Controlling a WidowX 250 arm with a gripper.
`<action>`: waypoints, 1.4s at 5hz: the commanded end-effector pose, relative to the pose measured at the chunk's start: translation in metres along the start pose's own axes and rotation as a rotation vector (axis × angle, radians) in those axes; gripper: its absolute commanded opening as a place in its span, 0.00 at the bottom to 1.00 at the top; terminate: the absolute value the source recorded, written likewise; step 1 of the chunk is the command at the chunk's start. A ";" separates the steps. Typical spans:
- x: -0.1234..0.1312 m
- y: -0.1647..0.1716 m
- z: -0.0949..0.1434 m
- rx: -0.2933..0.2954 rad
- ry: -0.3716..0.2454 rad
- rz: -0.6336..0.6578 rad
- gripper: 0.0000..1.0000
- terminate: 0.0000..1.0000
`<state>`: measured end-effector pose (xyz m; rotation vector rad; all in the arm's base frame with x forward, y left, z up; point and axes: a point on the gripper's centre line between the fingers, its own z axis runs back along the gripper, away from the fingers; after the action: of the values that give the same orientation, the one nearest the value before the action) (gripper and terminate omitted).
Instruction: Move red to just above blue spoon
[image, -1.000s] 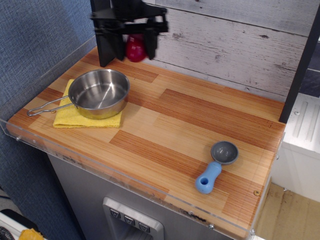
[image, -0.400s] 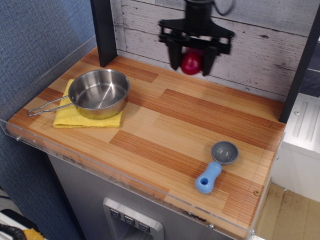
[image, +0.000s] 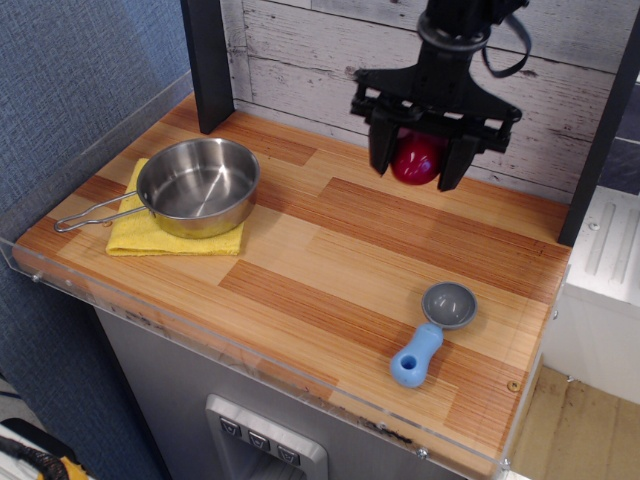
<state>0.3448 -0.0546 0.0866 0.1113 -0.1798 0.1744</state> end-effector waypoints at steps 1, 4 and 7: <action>-0.010 -0.017 -0.001 -0.109 -0.149 0.079 0.00 0.00; 0.003 -0.016 -0.037 -0.256 0.014 0.012 0.00 0.00; 0.004 -0.023 -0.034 -0.222 0.009 -0.028 0.00 0.00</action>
<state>0.3581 -0.0708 0.0366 -0.0976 -0.1315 0.1316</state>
